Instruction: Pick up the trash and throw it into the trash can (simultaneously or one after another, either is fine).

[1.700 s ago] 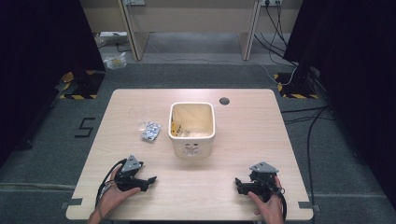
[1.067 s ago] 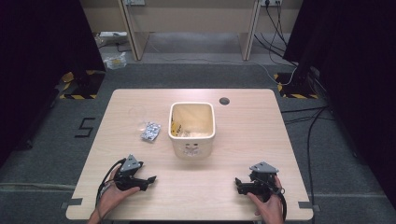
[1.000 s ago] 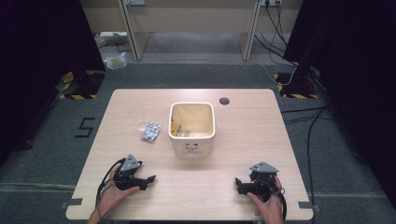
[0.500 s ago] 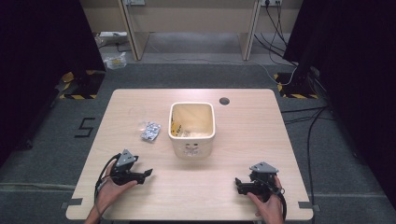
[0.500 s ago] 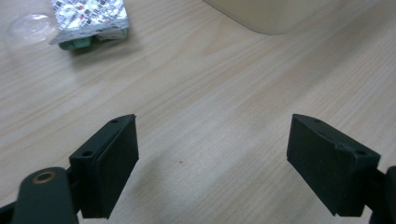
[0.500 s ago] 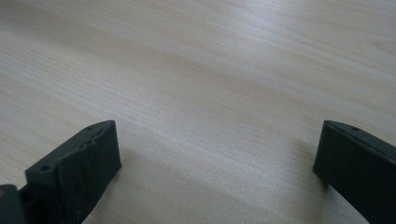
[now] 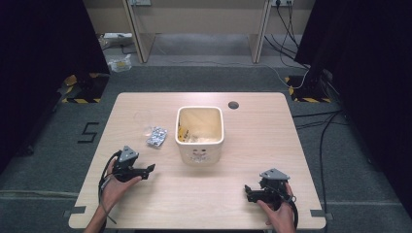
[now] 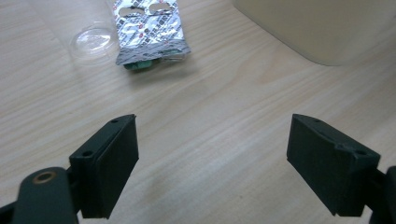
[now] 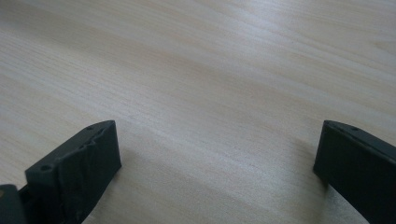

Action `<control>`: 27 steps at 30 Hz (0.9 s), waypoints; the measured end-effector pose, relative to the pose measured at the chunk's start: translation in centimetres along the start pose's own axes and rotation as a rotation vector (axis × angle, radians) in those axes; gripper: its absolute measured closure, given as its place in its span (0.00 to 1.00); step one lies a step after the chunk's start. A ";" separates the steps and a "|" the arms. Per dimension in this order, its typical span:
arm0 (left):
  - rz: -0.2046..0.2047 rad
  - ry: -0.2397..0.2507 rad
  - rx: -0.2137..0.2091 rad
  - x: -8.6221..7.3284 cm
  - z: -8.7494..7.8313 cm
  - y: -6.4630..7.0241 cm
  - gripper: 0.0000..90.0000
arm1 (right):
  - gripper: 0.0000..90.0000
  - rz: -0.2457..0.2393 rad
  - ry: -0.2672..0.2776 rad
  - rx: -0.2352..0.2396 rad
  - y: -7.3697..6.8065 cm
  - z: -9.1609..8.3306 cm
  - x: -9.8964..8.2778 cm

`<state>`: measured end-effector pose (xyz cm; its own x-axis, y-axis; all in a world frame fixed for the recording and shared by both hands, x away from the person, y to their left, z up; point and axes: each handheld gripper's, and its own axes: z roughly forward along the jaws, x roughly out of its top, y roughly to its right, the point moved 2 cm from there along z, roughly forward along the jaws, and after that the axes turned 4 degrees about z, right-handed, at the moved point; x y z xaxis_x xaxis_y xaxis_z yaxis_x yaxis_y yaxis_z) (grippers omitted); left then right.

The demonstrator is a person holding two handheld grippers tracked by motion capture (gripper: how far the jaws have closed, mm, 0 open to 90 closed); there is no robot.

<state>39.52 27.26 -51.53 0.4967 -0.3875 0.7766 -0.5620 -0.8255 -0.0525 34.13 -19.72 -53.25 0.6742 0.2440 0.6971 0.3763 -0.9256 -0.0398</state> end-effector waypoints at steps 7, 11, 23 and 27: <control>-0.012 -0.012 0.023 0.5 1.1 -0.9 0.18 | 0.00 0.001 0.000 0.000 0.0 0.0 0.0; -0.018 -0.015 0.024 0.9 1.6 -1.2 0.18 | 0.00 0.001 -0.001 0.001 0.0 0.0 0.0; -0.027 -0.029 0.044 1.9 3.0 -2.2 0.18 | 0.00 0.001 -0.001 0.001 0.0 0.0 0.0; -0.036 -0.026 0.047 2.3 3.3 -2.4 0.18 | 0.00 0.001 -0.001 0.001 0.0 0.0 0.0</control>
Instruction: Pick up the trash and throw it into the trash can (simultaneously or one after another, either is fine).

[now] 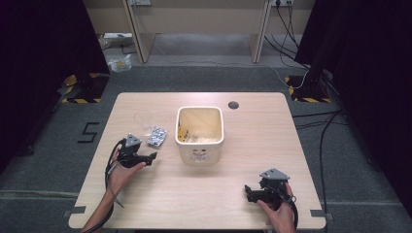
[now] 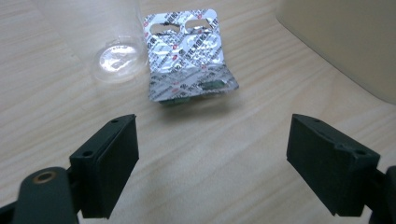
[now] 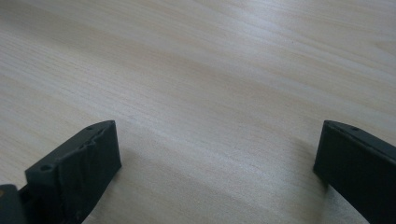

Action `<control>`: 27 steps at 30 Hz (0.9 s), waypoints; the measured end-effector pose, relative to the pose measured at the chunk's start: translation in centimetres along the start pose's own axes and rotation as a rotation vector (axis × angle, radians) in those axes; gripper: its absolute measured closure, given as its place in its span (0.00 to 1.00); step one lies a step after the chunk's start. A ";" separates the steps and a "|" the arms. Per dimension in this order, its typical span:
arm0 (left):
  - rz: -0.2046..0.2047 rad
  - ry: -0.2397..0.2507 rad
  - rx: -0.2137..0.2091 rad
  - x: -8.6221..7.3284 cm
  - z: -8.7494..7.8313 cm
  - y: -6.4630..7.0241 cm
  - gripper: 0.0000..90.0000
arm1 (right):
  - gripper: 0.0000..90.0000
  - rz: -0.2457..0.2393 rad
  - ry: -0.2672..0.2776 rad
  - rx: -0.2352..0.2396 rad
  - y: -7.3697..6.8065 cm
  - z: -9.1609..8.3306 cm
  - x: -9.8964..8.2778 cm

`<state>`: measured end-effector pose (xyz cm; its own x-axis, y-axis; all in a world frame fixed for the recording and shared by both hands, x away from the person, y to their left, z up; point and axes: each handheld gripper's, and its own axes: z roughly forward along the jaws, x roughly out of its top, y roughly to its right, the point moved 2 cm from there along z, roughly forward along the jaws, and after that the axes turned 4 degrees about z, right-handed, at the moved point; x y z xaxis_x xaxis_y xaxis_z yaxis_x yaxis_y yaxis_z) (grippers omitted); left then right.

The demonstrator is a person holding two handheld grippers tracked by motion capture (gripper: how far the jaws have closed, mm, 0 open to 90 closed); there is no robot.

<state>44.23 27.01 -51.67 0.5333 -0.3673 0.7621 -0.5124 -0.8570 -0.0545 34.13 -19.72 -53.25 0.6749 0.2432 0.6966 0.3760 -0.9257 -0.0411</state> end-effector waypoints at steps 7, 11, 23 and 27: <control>-0.009 -0.011 0.012 1.0 1.1 -0.7 0.18 | 0.00 0.000 0.000 0.000 0.0 0.0 0.0; -0.006 -0.018 0.017 1.3 1.5 -0.7 0.18 | 0.00 0.000 0.000 0.000 0.0 0.0 0.0; 0.004 -0.058 0.031 1.8 3.1 -1.0 0.18 | 0.00 0.000 0.000 0.000 0.0 0.0 0.0; 0.002 -0.057 0.032 2.0 3.5 -0.8 0.18 | 0.00 0.000 0.000 0.000 0.0 0.0 0.0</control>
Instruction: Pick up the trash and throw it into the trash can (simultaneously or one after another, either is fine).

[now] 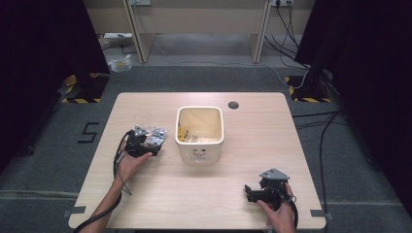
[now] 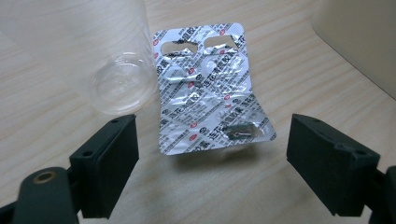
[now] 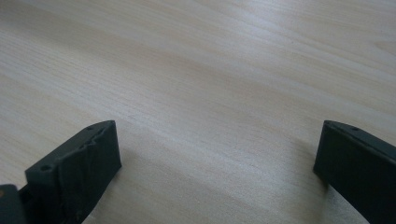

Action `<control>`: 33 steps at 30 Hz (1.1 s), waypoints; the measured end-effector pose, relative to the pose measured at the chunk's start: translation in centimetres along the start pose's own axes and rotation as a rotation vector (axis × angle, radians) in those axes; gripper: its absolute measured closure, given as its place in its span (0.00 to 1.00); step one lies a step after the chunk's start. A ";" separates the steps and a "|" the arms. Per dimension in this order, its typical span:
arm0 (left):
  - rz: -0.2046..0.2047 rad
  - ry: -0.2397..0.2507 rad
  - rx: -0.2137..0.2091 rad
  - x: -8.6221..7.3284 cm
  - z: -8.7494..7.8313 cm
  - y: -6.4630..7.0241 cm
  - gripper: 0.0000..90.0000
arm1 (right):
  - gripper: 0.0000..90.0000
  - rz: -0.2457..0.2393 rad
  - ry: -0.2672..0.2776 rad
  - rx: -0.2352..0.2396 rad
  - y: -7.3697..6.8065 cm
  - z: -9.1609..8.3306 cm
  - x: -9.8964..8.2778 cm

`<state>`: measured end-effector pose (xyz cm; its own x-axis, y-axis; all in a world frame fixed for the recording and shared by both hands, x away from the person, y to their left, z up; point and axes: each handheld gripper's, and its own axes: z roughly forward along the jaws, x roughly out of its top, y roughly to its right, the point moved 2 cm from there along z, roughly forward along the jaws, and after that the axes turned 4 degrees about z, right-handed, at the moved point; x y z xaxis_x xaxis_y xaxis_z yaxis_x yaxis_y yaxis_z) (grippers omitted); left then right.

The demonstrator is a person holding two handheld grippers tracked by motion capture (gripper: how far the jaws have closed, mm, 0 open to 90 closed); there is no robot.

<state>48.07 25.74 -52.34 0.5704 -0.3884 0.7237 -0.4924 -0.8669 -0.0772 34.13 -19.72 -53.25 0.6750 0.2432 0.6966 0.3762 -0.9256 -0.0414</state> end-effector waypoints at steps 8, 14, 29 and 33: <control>-0.019 -0.018 0.011 0.0 1.2 -0.2 0.18 | 0.00 0.000 0.000 0.000 0.0 0.0 0.0; -0.033 -0.012 0.001 0.2 1.4 -0.5 0.22 | 0.00 0.000 0.000 0.000 0.0 0.0 0.0; -0.031 0.006 -0.040 0.1 1.0 0.0 0.37 | 0.00 0.000 0.000 0.000 0.0 0.0 0.0; -0.022 0.013 -0.051 0.1 0.4 0.1 0.37 | 0.00 0.000 0.000 0.000 0.0 0.0 0.0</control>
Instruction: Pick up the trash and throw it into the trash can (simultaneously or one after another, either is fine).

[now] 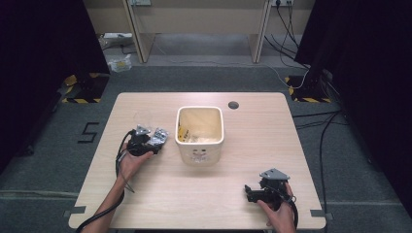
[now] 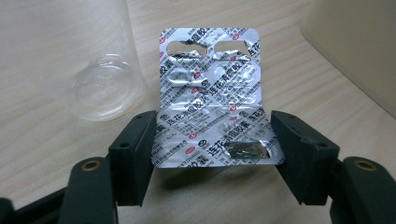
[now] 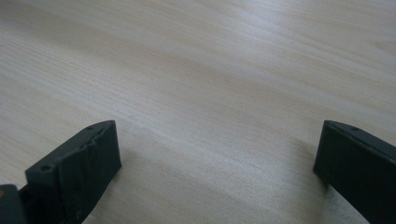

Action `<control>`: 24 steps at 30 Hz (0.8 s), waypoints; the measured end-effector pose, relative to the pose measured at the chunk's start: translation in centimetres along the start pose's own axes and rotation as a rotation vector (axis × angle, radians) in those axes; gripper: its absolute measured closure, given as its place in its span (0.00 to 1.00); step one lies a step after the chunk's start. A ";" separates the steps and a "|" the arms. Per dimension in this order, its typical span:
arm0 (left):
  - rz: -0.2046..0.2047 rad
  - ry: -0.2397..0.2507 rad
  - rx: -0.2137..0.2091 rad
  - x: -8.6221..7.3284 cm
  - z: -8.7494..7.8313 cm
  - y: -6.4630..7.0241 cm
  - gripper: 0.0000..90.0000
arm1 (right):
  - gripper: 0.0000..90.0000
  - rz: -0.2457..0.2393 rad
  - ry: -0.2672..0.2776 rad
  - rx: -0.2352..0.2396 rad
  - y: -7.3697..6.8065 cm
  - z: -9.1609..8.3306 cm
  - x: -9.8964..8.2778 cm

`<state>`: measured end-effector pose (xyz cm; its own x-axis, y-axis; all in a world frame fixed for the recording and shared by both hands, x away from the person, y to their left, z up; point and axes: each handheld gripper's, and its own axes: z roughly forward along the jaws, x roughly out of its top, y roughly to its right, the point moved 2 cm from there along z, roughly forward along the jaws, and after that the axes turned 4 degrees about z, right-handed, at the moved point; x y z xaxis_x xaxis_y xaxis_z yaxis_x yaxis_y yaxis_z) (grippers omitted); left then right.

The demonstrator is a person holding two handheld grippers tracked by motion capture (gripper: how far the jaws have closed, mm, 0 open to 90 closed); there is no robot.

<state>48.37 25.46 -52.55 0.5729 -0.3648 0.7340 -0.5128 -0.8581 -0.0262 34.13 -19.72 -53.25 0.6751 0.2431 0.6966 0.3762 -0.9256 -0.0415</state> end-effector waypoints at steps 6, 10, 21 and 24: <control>0.017 0.013 -0.020 0.4 -0.9 0.4 0.37 | 0.00 0.000 0.000 0.000 0.0 0.0 0.0; 0.030 0.025 -0.024 0.7 -1.5 0.7 0.37 | 0.00 0.000 0.000 0.000 0.0 0.0 0.0; 0.049 0.042 -0.068 1.5 -3.3 1.3 0.37 | 0.00 0.000 0.000 0.000 0.0 0.0 0.0; 0.053 0.045 -0.075 1.7 -3.7 1.3 0.37 | 0.00 0.000 0.000 0.000 0.0 0.0 0.0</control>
<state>46.33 25.01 -48.85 0.5152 -0.3906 0.7629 -0.5889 -0.8081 -0.0161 34.13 -19.72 -53.25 0.6749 0.2434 0.6966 0.3764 -0.9255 -0.0413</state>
